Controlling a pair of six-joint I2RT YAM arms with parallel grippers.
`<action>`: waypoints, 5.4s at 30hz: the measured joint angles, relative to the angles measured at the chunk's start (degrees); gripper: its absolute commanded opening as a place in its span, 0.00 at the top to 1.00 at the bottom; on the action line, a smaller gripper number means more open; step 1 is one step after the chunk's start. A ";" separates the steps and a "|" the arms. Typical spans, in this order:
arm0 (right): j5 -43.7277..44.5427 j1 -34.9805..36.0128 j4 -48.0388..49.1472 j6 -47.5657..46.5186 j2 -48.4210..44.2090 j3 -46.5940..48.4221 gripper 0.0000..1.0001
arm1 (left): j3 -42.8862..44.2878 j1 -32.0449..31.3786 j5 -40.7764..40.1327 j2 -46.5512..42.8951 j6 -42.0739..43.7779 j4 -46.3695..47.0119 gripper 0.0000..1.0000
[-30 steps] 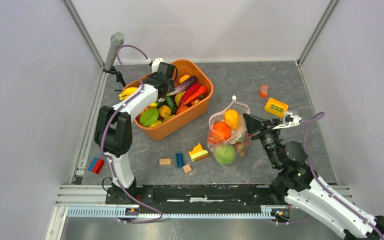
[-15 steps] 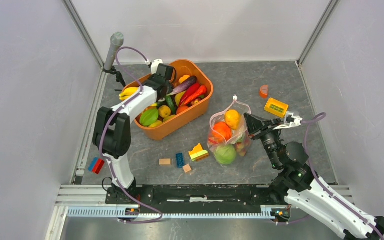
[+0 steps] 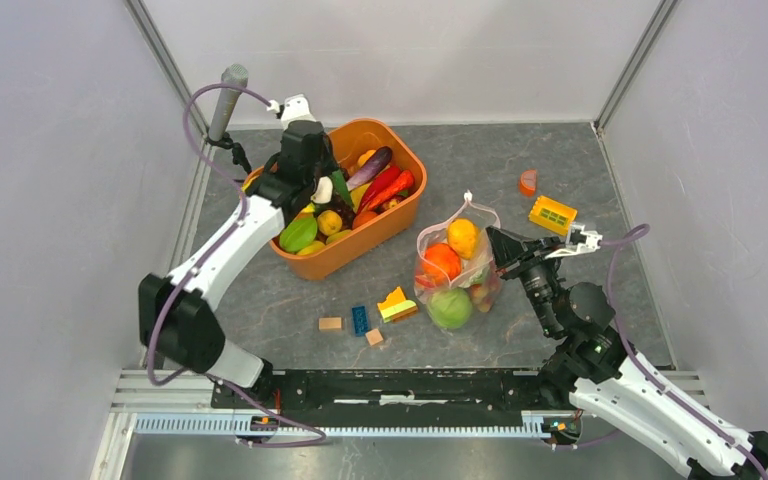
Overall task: Place the food in the zip-top bag and seal the zipper
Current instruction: Pick up the fake vegetable from the bin, then place the fake vegetable in the zipper food storage bag.
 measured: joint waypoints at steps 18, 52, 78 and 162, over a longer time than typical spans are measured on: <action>-2.62 0.00 1.77 0.50 2.82 0.04 0.96 | -8.22 -3.10 7.21 -25.92 1.68 6.58 0.98; -8.85 0.00 2.23 0.83 3.10 1.79 0.96 | -6.67 -33.77 19.10 -10.71 8.94 14.88 0.95; -10.56 0.00 1.36 1.70 4.87 4.46 0.96 | -10.34 -35.54 8.20 -10.91 -8.37 12.17 0.98; -2.25 0.00 1.36 4.42 1.46 1.77 0.95 | -5.99 -43.23 20.90 -8.70 3.58 5.25 0.06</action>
